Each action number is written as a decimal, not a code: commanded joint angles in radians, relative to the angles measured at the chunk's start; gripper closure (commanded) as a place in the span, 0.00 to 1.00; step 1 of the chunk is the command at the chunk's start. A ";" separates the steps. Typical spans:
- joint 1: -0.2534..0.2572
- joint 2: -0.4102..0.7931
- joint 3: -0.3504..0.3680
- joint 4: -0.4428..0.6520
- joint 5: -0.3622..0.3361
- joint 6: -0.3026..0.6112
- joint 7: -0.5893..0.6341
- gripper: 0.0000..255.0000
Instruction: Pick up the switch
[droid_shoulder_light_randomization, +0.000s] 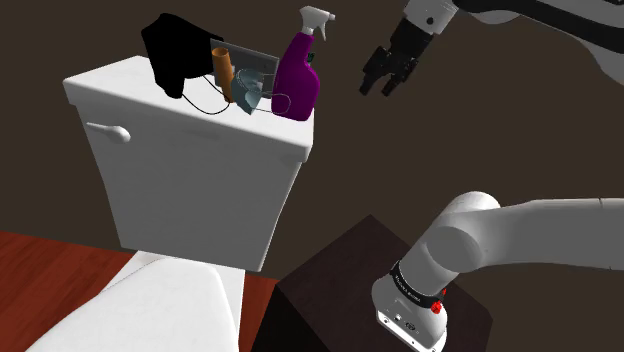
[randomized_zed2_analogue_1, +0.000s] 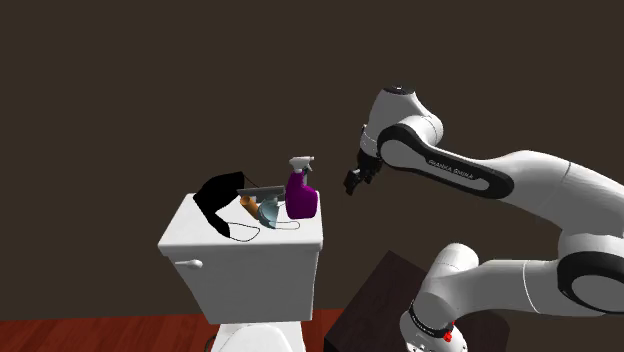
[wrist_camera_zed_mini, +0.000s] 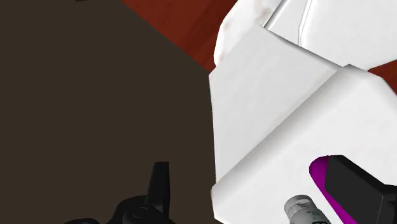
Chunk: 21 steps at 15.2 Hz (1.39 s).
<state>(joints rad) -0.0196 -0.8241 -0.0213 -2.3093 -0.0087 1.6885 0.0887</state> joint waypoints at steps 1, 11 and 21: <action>0.000 0.000 0.000 0.000 0.000 0.000 0.000 0.00; 0.085 0.316 0.156 0.275 -0.168 0.079 -0.157 0.00; 0.143 0.555 0.329 0.486 -0.382 0.106 -0.256 0.00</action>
<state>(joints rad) 0.1202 -0.2849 0.2972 -1.8333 -0.3751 1.7914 -0.1631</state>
